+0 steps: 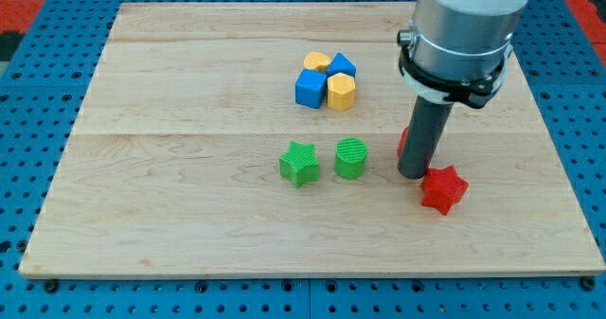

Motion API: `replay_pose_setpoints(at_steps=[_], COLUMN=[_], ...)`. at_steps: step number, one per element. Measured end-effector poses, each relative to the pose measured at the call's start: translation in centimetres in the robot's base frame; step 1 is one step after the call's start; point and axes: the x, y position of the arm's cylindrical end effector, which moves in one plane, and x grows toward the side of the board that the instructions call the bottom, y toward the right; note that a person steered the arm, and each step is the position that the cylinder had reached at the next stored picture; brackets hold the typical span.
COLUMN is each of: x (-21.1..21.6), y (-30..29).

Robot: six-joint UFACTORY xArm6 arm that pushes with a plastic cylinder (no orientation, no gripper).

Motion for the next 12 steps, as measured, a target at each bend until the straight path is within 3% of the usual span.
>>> replay_pose_setpoints(at_steps=[2,4,5,8,9,12], x=[3.2,3.2,-0.7,-3.6,-6.7,-13.0], y=[1.9,-8.8,-9.9,-0.2,0.5,10.5])
